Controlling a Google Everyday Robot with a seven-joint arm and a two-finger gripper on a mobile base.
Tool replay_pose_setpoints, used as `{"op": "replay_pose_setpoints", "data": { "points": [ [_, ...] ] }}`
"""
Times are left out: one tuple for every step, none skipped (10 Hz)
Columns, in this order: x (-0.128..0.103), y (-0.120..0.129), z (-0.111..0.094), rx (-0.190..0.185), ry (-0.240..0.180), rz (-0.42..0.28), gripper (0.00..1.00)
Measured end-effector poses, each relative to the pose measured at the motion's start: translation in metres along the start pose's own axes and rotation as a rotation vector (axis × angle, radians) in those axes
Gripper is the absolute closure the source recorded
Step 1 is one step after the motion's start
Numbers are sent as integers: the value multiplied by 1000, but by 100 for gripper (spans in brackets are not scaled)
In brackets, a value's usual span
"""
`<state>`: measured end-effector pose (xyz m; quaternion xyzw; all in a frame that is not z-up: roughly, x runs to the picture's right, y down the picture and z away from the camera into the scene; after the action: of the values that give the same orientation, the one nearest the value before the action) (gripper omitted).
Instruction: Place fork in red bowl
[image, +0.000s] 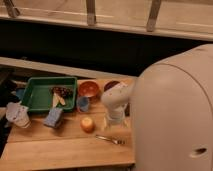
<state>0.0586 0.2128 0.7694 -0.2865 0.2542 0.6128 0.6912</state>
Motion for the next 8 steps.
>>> {"op": "replay_pose_setpoints", "data": {
  "points": [
    [0,1,0,1,2,-6,21],
    [1,1,0,9,7,-16,21],
    [1,7,2,22,19,-48,21],
    [2,11,7,29,35,-73,21],
    [3,14,13,32,49,-97,21],
    [4,16,16,33,58,-115,21],
    [6,21,18,33,66,-134,21],
    [8,24,21,32,75,-153,21]
  ]
}}
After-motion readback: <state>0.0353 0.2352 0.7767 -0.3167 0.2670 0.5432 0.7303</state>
